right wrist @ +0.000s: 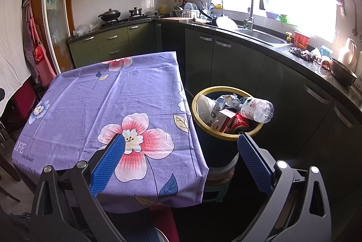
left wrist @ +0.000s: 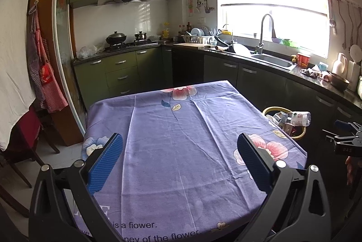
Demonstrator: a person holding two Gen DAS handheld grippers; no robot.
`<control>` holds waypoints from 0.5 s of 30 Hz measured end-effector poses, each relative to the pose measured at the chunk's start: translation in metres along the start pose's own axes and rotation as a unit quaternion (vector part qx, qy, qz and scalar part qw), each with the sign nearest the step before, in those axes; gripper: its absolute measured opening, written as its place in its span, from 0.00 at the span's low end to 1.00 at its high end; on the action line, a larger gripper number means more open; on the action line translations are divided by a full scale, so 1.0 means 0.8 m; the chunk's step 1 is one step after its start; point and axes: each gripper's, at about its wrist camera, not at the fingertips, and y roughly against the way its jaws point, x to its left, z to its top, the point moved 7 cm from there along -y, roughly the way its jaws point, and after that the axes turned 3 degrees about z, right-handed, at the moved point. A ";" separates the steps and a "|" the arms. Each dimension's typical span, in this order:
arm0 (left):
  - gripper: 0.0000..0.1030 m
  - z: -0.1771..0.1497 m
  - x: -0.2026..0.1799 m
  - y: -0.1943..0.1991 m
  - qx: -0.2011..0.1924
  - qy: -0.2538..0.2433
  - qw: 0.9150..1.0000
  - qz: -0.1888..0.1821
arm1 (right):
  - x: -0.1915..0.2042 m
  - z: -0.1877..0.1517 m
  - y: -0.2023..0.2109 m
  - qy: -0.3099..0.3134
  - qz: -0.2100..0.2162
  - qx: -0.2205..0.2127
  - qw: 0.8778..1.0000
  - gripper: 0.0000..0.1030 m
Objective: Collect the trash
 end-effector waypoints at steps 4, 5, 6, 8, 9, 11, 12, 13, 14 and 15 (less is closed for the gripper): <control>0.93 0.001 0.000 -0.004 -0.001 -0.001 1.000 -0.001 | -0.001 -0.002 -0.002 0.000 -0.001 0.001 1.000 0.95; 0.93 0.001 0.000 -0.005 0.000 0.001 1.000 0.000 | -0.001 -0.003 -0.002 0.000 -0.001 0.002 1.000 0.95; 0.93 0.002 0.002 -0.006 -0.001 0.004 1.000 0.000 | -0.002 -0.002 -0.002 0.000 -0.001 0.002 1.000 0.95; 0.93 0.003 0.004 -0.007 0.000 0.005 1.000 0.002 | -0.004 -0.003 -0.003 -0.002 -0.002 0.002 1.000 0.95; 0.93 0.003 0.005 -0.008 0.002 0.003 1.000 0.006 | -0.005 -0.003 -0.003 -0.002 -0.002 0.003 1.000 0.95; 0.93 0.002 0.008 -0.012 0.008 0.006 1.000 0.012 | -0.007 -0.003 -0.005 -0.003 -0.003 0.005 1.000 0.95; 0.93 0.002 0.009 -0.014 0.011 0.008 1.000 0.011 | -0.007 -0.003 -0.006 -0.003 -0.003 0.006 1.000 0.95; 0.93 0.001 0.010 -0.016 0.014 0.011 1.000 0.009 | -0.007 -0.004 -0.007 -0.003 -0.003 0.006 1.000 0.95; 0.93 0.000 0.012 -0.018 0.016 0.013 1.000 0.009 | -0.008 -0.004 -0.009 -0.003 -0.003 0.008 1.000 0.95; 0.93 -0.001 0.012 -0.019 0.018 0.015 1.000 0.009 | -0.008 -0.004 -0.010 -0.003 -0.003 0.009 1.000 0.95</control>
